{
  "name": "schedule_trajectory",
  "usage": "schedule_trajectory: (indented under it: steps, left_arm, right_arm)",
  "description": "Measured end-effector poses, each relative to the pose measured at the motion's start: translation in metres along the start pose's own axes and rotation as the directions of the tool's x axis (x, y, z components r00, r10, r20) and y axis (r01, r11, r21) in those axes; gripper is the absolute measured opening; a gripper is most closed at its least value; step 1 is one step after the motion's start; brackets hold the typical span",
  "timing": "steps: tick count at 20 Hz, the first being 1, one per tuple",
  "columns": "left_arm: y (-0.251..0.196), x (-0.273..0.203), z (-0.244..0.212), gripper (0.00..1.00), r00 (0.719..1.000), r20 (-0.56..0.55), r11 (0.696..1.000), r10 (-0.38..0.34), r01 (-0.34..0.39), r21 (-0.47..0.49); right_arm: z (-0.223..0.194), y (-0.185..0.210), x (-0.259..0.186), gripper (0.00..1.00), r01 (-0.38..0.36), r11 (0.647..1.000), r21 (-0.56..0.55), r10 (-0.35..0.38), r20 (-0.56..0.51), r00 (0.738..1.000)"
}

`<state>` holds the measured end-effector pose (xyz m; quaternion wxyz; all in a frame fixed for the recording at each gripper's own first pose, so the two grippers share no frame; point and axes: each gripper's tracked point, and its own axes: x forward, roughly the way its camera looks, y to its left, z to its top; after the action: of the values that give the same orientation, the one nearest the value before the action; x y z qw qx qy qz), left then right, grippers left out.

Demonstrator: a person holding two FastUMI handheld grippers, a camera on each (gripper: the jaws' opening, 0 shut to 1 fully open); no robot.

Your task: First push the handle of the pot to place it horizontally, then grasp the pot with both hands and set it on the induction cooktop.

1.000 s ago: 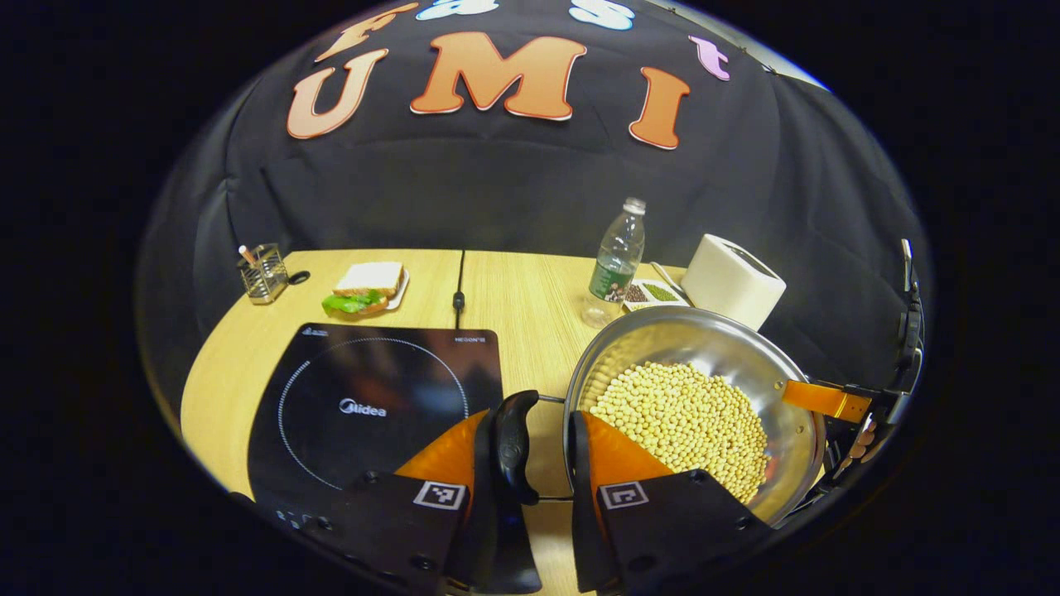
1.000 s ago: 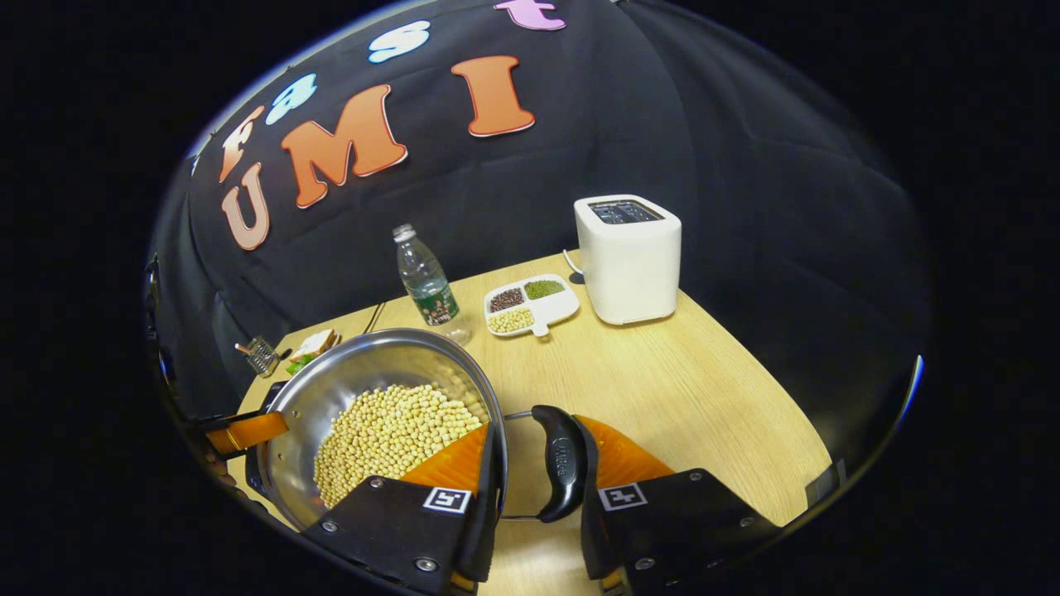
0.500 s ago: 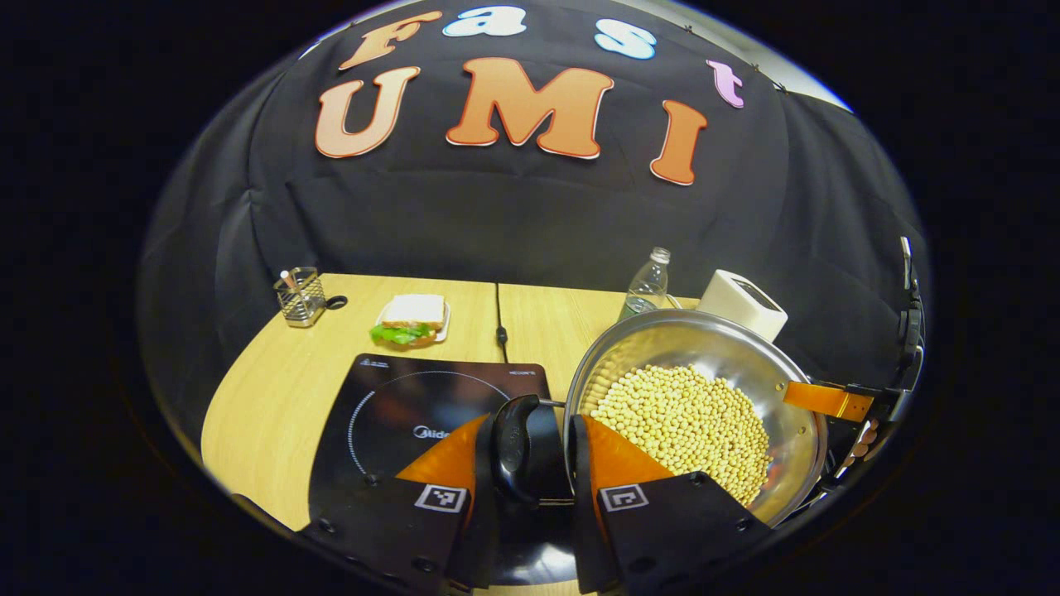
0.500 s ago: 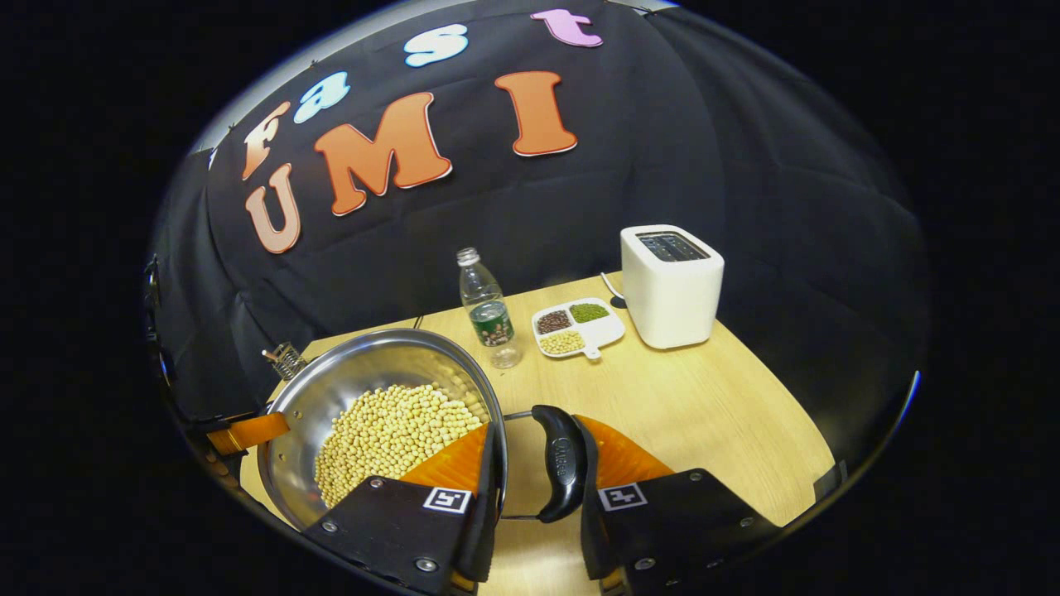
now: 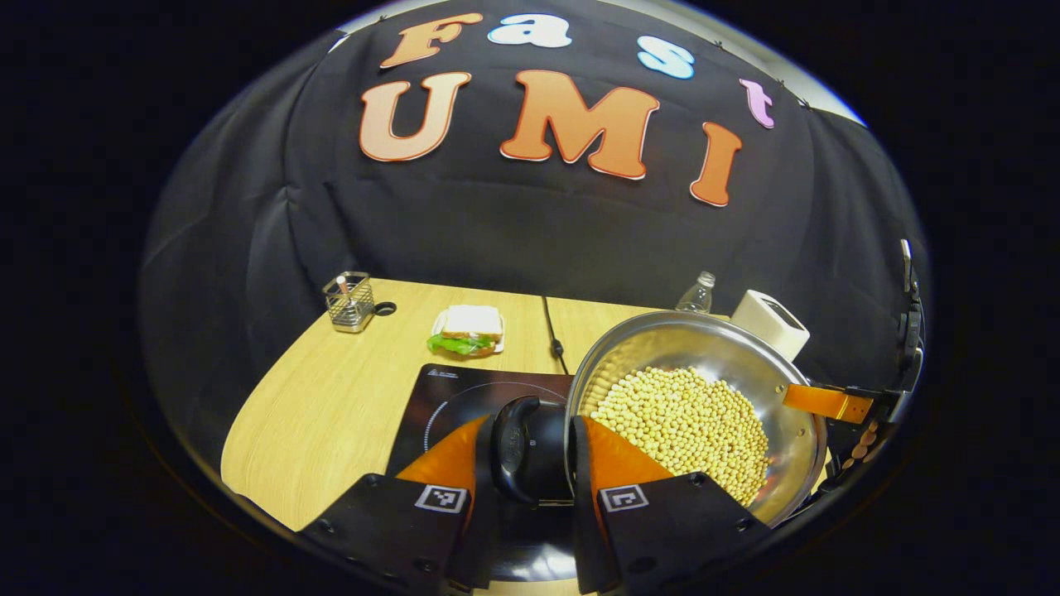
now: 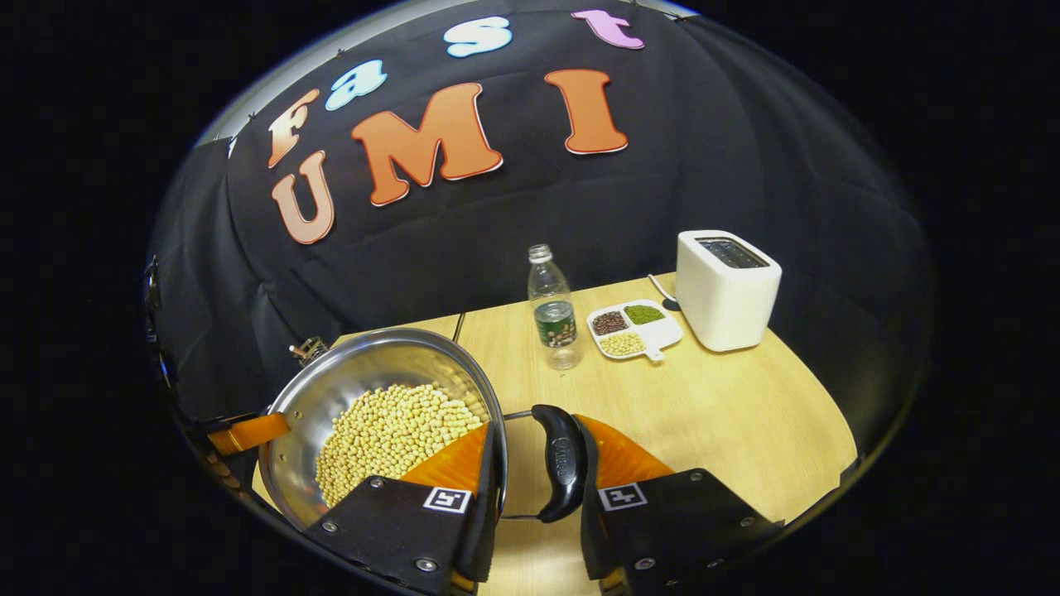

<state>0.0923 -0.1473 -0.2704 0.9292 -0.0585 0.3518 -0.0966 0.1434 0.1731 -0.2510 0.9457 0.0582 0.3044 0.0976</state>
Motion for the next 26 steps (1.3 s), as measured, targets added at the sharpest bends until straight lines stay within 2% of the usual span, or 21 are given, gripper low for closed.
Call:
schedule_trajectory:
  steps: [6, 7, 8, 9, 10, 13, 17, 26]
  left_arm:
    - [0.047, 0.007, -0.002, 0.42, 0.999, -0.012, 0.999, 0.041, -0.041, -0.017]
    - [0.046, 0.006, -0.002, 0.43, 0.999, -0.014, 0.999, 0.047, -0.048, -0.019]
    - [0.045, 0.002, 0.000, 0.42, 0.998, -0.017, 0.998, 0.053, -0.054, -0.022]
    - [0.045, -0.001, 0.001, 0.42, 0.998, -0.021, 0.998, 0.059, -0.059, -0.025]
    - [0.045, -0.001, 0.000, 0.42, 0.998, -0.025, 0.997, 0.064, -0.065, -0.029]
    - [0.044, -0.001, 0.000, 0.45, 0.997, -0.035, 0.997, 0.069, -0.071, -0.035]
    - [0.044, -0.001, -0.001, 0.42, 0.996, -0.048, 0.996, 0.077, -0.080, -0.049]
    - [0.046, -0.004, 0.001, 0.44, 0.994, -0.075, 0.995, 0.084, -0.088, -0.053]
  right_arm:
    - [-0.008, 0.041, 0.022, 0.42, -0.043, 0.999, -0.014, 0.043, -0.027, 0.999]
    - [-0.009, 0.047, 0.026, 0.38, -0.049, 0.999, -0.016, 0.048, -0.032, 0.998]
    - [-0.012, 0.053, 0.030, 0.42, -0.054, 0.998, -0.015, 0.053, -0.037, 0.998]
    - [-0.013, 0.058, 0.034, 0.38, -0.058, 0.998, -0.017, 0.058, -0.042, 0.997]
    - [-0.016, 0.063, 0.037, 0.42, -0.062, 0.998, -0.020, 0.060, -0.049, 0.997]
    - [-0.023, 0.077, 0.046, 0.42, -0.068, 0.997, -0.026, 0.066, -0.066, 0.996]
    - [-0.031, 0.092, 0.056, 0.42, -0.072, 0.997, -0.035, 0.069, -0.080, 0.994]
    - [-0.051, 0.105, 0.076, 0.42, -0.080, 0.996, -0.033, 0.077, -0.103, 0.992]
